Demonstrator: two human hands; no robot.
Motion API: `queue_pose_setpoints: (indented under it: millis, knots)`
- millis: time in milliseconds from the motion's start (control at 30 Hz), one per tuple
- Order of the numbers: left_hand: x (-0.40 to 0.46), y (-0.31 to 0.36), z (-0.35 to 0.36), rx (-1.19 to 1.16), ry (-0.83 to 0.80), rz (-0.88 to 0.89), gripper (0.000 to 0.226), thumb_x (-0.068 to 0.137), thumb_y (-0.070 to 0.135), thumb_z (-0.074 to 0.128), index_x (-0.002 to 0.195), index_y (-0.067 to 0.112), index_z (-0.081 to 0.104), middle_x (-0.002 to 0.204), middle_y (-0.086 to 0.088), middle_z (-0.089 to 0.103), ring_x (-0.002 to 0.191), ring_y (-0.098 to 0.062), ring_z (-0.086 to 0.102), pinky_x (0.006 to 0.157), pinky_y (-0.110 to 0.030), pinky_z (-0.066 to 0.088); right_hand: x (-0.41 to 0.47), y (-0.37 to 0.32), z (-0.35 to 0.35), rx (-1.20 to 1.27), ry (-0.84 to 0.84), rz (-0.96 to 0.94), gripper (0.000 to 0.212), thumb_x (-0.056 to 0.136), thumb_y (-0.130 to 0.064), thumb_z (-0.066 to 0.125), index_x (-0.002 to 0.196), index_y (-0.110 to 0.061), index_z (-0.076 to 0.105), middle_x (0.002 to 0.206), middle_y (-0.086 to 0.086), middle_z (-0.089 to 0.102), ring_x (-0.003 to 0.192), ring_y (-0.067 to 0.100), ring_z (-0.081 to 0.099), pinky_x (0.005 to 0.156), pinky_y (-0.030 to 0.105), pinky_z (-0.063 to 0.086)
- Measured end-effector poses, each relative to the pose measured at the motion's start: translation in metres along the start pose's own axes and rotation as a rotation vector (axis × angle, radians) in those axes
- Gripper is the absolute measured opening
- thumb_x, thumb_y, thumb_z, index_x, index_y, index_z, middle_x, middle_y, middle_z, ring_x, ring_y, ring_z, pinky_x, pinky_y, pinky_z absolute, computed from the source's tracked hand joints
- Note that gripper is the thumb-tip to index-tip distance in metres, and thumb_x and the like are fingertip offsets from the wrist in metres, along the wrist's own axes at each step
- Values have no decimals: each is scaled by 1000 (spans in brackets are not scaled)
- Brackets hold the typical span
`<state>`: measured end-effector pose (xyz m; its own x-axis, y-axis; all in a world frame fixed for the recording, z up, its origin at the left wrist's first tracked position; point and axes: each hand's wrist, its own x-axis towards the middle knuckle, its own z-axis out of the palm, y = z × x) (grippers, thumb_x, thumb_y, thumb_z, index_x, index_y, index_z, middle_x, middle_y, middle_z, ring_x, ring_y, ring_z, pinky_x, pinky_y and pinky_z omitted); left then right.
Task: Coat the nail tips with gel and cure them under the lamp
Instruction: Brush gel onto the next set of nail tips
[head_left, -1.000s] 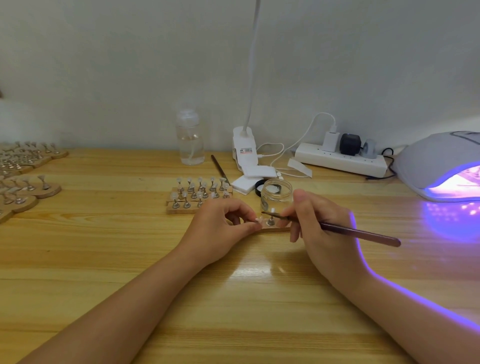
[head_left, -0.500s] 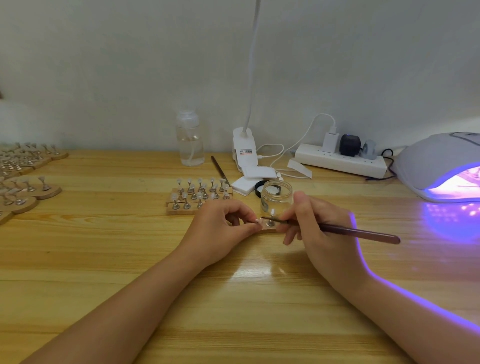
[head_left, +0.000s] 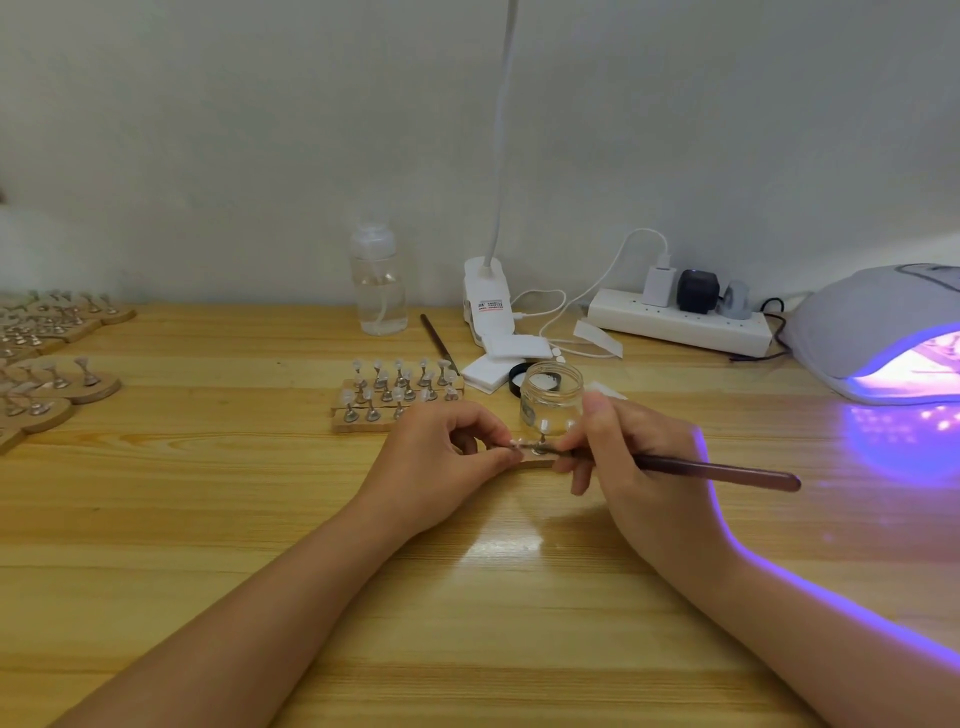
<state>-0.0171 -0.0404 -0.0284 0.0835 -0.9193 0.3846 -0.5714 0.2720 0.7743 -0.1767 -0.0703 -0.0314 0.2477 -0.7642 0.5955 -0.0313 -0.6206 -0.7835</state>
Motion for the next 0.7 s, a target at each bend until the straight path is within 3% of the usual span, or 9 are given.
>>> queue_pose_setpoints:
  millis: [233, 700]
  knots:
    - [0, 1, 0, 2, -3, -8, 23, 70, 14, 76, 63, 30, 62, 49, 26, 53, 48, 3, 44, 48, -7, 33, -1, -1, 0, 8, -12, 17, 41, 93, -29, 47, 59, -11, 63, 57, 6, 63, 39, 7, 54, 43, 19, 46]
    - [1, -1, 0, 8, -2, -25, 21, 71, 15, 75, 64, 30, 62, 46, 23, 51, 47, 0, 42, 47, -8, 32, 1, -1, 0, -2, -26, 15, 37, 88, -30, 45, 62, -12, 64, 54, -1, 62, 38, 5, 52, 43, 18, 45]
